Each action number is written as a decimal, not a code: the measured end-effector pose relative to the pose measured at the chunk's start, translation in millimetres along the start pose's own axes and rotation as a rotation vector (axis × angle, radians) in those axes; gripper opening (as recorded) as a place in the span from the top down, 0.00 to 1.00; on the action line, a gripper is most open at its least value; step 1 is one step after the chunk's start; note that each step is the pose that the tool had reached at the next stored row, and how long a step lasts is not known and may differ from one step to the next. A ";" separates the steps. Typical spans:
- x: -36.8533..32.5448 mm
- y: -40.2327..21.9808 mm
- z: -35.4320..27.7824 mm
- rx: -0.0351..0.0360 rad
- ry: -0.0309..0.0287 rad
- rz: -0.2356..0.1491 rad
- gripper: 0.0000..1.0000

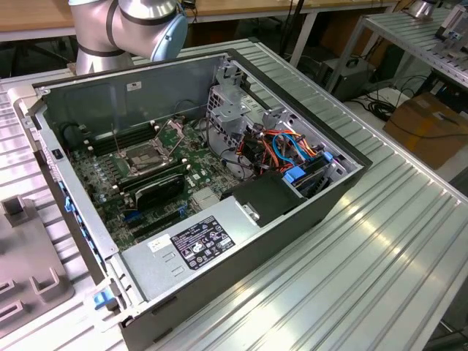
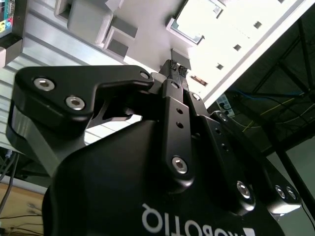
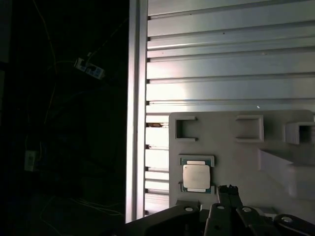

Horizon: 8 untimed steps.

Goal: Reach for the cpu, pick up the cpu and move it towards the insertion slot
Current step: 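Reach for the cpu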

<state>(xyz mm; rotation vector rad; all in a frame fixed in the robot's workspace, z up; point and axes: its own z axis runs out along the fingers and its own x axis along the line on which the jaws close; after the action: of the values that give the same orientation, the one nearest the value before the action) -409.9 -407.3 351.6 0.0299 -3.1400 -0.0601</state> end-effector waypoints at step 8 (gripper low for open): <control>5.9 0.0 0.0 0.0001 0.0011 0.000 0.89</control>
<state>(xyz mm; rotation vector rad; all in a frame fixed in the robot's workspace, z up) -415.8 -407.4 351.7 0.0300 -3.1389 -0.0599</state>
